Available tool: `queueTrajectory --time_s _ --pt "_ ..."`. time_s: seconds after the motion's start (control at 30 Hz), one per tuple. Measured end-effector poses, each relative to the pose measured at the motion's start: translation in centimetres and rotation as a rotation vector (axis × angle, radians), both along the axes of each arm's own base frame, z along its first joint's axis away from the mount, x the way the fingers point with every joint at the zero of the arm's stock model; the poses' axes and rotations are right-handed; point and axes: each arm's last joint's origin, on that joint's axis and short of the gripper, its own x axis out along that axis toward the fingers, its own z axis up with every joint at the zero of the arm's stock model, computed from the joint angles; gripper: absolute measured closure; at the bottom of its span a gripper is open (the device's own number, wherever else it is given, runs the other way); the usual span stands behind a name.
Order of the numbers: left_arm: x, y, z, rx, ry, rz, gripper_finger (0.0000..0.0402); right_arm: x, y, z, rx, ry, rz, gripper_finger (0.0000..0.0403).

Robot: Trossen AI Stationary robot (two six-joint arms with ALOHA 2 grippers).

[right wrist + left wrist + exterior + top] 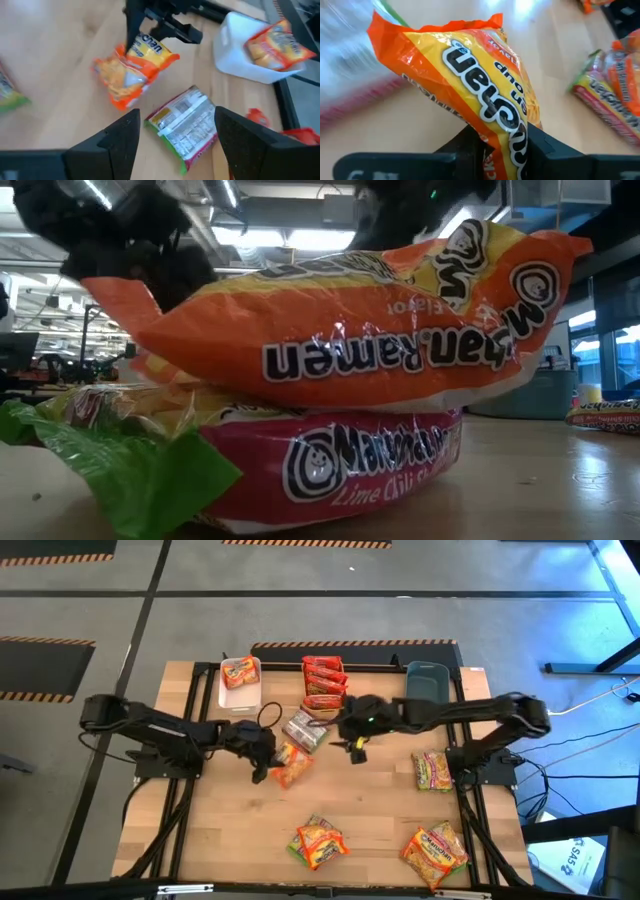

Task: Sort Maruchan noodles
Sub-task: Put the light orange noodle pack into the white bin

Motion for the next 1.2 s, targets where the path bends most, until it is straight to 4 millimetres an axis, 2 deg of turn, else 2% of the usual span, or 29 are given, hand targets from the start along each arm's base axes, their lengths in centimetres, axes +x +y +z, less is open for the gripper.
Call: queueTrajectory --time_s 0.13,0.27,0.4,0.57,0.7,0.9,1.2 --pt "0.0 0.4 4.5 0.249 0.018 0.012 0.0321 -2.2 0.2 2.5 0.042 -0.029 -0.019 0.0162" --pt "-0.7 1.2 9.6 0.574 0.146 0.036 0.0321 -3.5 0.3 3.0 0.071 0.011 -0.035 0.0162" --pt "-2.1 3.0 14.4 0.816 0.344 0.107 0.0321 -3.9 0.3 1.7 0.107 0.073 -0.062 0.0162" --pt "-3.8 6.4 17.6 0.904 0.576 0.173 0.0321 -4.0 0.4 -0.7 0.111 0.065 -0.057 0.0162" --pt "-4.8 9.7 17.8 0.890 0.744 0.212 0.0321 -4.1 -0.1 -1.7 0.102 0.043 -0.076 0.0162" --pt "-5.1 14.2 15.0 0.728 0.894 0.119 0.0321 -4.5 -0.6 -2.7 0.113 0.064 -0.081 0.0162" --pt "-3.9 17.8 11.5 0.640 0.978 0.037 0.0321 -4.8 -0.7 -3.6 0.113 0.087 -0.085 0.0162"
